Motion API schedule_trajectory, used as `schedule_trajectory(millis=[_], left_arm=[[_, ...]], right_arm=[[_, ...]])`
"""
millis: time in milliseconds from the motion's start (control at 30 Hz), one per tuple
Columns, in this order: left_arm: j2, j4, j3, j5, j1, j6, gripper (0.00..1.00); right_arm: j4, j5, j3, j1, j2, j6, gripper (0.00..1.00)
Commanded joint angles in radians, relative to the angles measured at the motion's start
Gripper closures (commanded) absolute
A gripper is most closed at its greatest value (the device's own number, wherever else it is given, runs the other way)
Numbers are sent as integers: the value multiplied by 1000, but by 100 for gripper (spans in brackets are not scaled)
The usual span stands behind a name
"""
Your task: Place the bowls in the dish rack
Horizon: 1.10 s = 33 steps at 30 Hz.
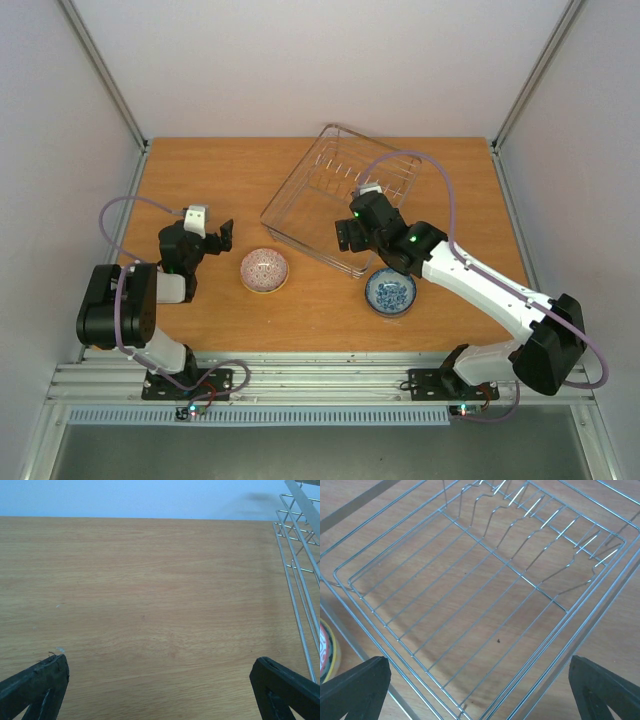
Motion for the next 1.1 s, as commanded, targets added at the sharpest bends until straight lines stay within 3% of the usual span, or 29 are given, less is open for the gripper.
schedule_trajectory(millis=[0, 300, 400, 633, 1067], left_arm=[[8, 71, 16, 3, 1, 21, 1], [7, 70, 17, 3, 2, 21, 1], [8, 70, 17, 3, 1, 21, 1], [7, 70, 16, 3, 1, 21, 1], [7, 71, 16, 3, 0, 22, 1]], right_arm=[[-40, 55, 40, 8, 16, 35, 1], [23, 23, -31, 7, -64, -31, 1], [-31, 43, -19, 6, -71, -33, 1], [-328, 111, 23, -34, -65, 66, 34], [-514, -40, -179, -106, -213, 336, 47]])
